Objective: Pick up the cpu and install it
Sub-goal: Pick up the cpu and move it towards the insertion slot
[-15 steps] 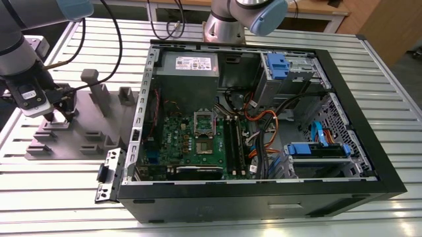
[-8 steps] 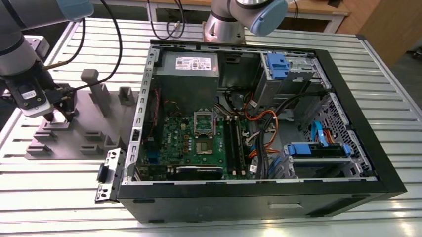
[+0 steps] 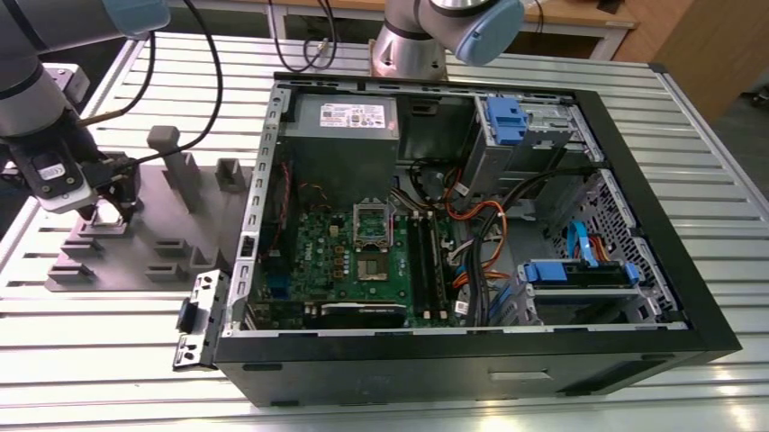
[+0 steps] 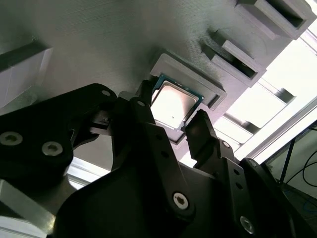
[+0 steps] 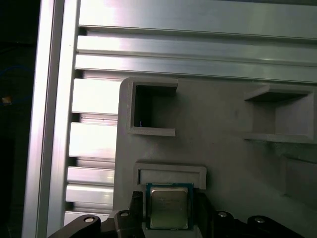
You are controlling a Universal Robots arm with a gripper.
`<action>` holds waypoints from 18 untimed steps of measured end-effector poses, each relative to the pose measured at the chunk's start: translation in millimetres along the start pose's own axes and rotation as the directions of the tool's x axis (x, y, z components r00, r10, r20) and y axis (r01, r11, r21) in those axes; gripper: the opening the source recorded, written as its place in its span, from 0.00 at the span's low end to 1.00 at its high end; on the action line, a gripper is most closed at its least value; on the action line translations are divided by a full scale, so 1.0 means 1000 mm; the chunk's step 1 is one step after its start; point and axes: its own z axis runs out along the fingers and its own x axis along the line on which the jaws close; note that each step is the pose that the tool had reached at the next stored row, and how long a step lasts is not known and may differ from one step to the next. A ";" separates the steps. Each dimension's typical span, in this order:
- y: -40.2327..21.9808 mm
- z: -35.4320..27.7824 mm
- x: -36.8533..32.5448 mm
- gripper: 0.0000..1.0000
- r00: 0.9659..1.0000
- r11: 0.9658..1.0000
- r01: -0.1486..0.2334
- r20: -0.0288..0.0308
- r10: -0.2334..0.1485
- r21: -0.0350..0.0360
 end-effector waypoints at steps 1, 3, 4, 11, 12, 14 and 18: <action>0.0000 0.0000 0.0000 0.55 1.000 1.000 0.000 0.000 0.000 0.000; 0.0000 -0.0001 0.0000 0.55 1.000 1.000 0.000 0.000 0.000 0.000; 0.0000 -0.0001 0.0000 0.53 1.000 1.000 0.000 0.000 0.000 0.000; 0.0000 -0.0002 0.0000 0.47 1.000 1.000 0.000 0.000 0.000 0.000; 0.0000 -0.0002 0.0000 0.47 1.000 1.000 0.000 0.000 0.000 0.000; 0.0000 -0.0003 0.0000 0.47 1.000 1.000 0.000 0.000 0.000 0.000; 0.0000 -0.0004 0.0000 0.45 1.000 1.000 0.000 0.000 0.000 0.000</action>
